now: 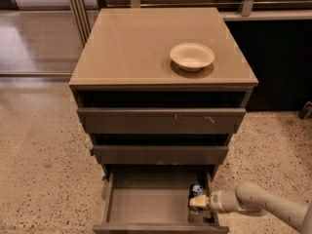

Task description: Pick pepsi can from bottom drawer and place on counter

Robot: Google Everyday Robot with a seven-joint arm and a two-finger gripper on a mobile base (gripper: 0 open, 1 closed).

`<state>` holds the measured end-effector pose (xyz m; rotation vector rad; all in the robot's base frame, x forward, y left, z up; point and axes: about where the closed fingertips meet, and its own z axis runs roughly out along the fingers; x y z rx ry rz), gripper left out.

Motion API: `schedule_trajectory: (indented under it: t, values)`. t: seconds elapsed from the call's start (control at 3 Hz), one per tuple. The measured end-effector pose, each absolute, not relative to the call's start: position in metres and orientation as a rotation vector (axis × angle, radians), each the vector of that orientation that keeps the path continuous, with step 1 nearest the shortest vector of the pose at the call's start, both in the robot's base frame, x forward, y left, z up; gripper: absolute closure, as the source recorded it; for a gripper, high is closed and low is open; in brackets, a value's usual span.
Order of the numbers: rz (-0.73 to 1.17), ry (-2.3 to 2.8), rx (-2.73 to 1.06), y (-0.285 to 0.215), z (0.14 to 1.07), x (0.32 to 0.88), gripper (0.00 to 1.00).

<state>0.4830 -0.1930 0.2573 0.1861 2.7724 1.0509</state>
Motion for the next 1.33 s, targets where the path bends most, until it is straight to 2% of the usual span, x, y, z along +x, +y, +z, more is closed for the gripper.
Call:
schedule_trajectory:
  t: [0.33, 0.67, 1.33]
  values:
    - [1.058, 2.774, 0.181, -0.191, 0.258, 0.482, 1.0]
    - [1.083, 2.761, 0.147, -0.181, 0.297, 0.47, 1.0]
    - [1.028, 2.648, -0.01, -0.143, 0.454, 0.435, 1.0]
